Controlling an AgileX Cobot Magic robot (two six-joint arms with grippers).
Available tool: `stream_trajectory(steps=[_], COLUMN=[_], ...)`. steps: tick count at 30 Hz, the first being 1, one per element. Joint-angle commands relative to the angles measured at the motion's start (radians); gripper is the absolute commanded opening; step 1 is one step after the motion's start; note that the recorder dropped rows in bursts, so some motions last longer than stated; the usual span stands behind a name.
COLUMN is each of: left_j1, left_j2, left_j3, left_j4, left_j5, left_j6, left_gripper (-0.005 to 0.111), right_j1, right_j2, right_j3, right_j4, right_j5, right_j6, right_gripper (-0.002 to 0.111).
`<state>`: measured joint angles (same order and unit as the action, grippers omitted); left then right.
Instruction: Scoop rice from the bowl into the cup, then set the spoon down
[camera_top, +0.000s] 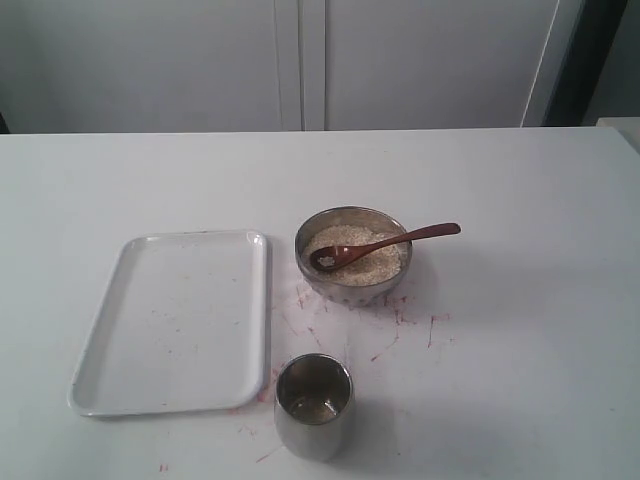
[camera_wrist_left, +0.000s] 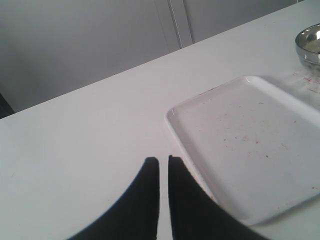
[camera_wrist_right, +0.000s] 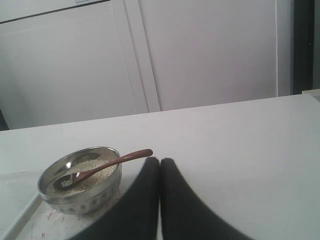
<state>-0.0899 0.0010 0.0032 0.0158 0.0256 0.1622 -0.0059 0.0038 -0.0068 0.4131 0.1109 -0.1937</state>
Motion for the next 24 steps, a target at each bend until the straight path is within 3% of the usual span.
stream_trajectory(steps=[1, 14, 24], left_j1=[-0.003, -0.003, -0.003], left_j2=[-0.001, -0.001, -0.001], left_j3=[-0.003, -0.003, -0.003], left_j4=[-0.007, -0.007, -0.007], left_j5=[-0.006, -0.006, -0.006], left_j6=[-0.001, -0.001, -0.001], left_gripper=[0.014, 0.014, 0.014], right_j1=[-0.005, -0.005, 0.030], right_j2=[-0.004, -0.004, -0.004], right_j3=[0.007, 0.007, 0.007], right_j4=[-0.003, 0.005, 0.005], right_j5=[0.000, -0.006, -0.111], right_j6=[-0.010, 0.016, 0.437], right_gripper=[0.000, 0.000, 0.000])
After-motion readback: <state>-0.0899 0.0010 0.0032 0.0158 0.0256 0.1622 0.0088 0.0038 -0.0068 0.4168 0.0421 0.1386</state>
